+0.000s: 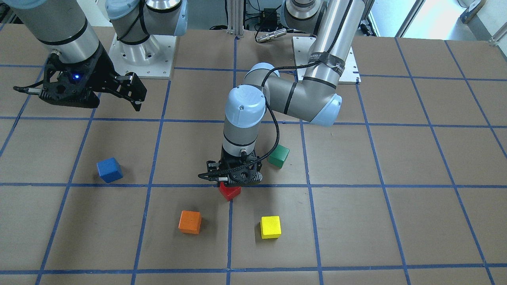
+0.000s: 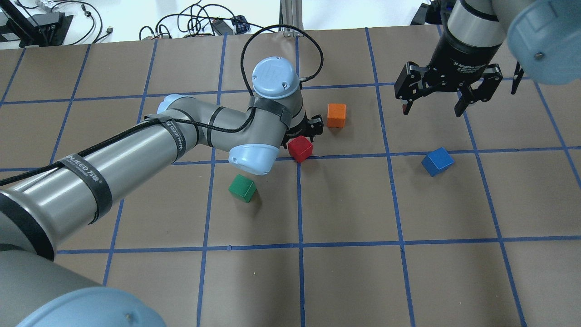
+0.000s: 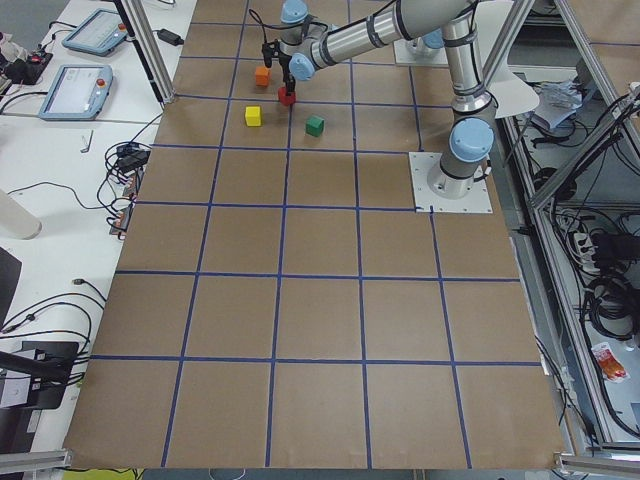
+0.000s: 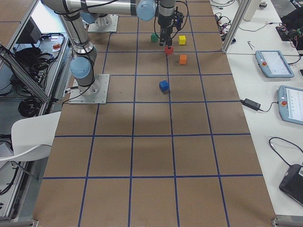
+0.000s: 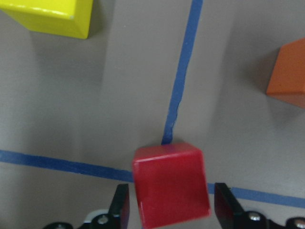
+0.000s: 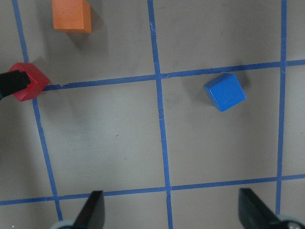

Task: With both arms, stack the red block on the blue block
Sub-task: 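Carry the red cube with the left gripper toward the table center, then release the red cube and raise the left gripper back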

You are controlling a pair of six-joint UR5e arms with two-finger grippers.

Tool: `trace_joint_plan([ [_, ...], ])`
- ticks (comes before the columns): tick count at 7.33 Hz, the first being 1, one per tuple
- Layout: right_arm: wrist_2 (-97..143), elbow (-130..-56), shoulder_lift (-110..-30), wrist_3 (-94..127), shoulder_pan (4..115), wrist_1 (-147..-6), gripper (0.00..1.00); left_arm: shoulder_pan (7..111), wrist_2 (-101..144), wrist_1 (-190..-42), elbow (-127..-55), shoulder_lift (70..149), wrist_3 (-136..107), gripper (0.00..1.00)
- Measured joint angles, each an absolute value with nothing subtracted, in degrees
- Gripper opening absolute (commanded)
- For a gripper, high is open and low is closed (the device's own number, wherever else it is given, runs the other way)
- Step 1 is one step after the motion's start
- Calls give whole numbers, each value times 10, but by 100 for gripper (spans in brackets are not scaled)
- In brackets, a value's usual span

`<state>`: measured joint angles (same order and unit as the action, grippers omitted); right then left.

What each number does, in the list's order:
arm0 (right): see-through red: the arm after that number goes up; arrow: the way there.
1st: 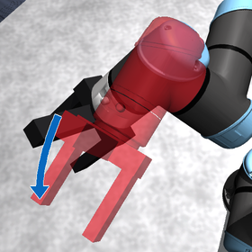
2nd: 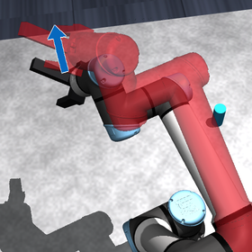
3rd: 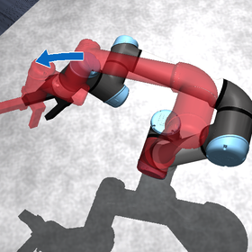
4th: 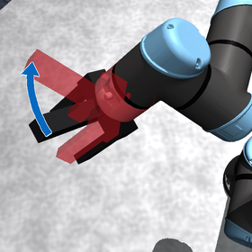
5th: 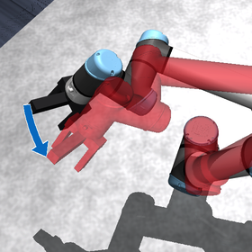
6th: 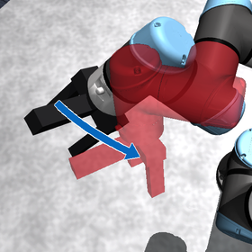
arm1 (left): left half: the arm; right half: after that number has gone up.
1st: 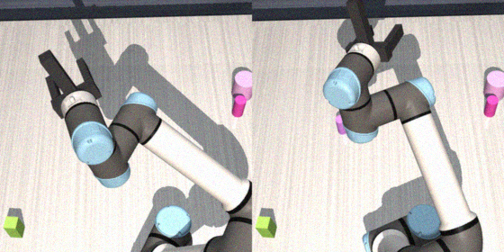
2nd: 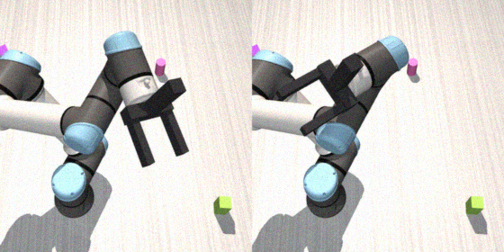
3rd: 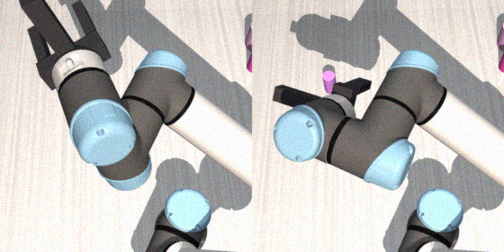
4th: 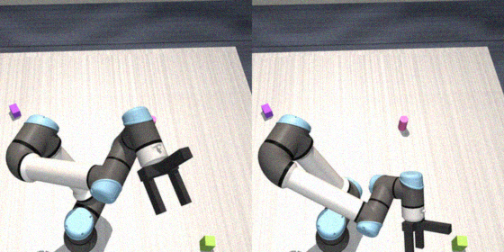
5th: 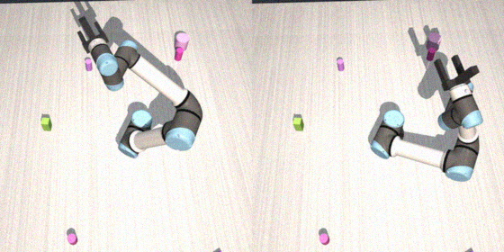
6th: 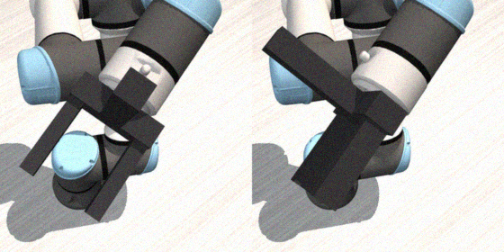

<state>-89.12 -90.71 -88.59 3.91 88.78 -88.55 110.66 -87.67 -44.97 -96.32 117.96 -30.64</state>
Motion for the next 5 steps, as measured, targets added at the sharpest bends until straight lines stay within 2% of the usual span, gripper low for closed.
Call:
trace_joint_plan([
  [2,-893,-909,-886,39,888,-886,100,1063,-879,-512,-929,1137,-242,100],
  [5,-892,-910,-883,40,888,-923,100,970,-886,-714,-881,1036,-88,100],
])
